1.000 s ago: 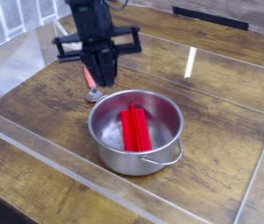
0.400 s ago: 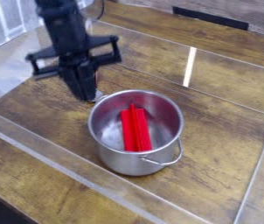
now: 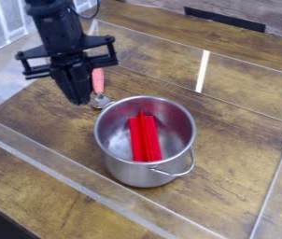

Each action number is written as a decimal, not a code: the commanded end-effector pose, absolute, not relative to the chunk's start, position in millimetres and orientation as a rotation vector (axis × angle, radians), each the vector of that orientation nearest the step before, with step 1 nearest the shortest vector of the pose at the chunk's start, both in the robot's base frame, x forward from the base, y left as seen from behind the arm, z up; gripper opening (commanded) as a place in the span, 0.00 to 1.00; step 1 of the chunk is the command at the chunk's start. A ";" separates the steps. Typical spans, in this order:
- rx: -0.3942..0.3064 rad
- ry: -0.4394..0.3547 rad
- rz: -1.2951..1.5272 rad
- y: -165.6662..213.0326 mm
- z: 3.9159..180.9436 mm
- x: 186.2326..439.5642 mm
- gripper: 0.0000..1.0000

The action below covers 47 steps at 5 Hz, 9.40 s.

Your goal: Remove the red object from the silver pot and put it on the table

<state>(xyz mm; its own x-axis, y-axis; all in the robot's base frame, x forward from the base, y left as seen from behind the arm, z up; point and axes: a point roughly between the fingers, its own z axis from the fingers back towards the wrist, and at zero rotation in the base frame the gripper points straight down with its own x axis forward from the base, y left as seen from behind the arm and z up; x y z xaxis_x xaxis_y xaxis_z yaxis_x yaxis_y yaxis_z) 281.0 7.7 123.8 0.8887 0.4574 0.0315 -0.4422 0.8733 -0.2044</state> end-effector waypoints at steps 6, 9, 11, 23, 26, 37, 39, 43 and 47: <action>-0.145 -0.137 0.440 -49.1 101.5 313.9 1.00; -0.098 -0.157 0.665 -39.2 61.3 332.6 1.00; -0.086 -0.152 0.580 -51.3 42.9 317.7 0.00; 0.059 -0.159 0.764 -59.7 50.6 335.1 0.00; 0.035 -0.144 0.918 -66.7 75.9 333.1 0.00; -0.165 -0.109 1.041 13.0 146.4 303.3 0.00; -0.119 -0.145 0.912 39.6 122.1 296.9 0.00; -0.054 -0.184 0.886 53.0 92.4 315.8 0.00; -0.043 -0.208 0.824 66.6 143.2 308.6 1.00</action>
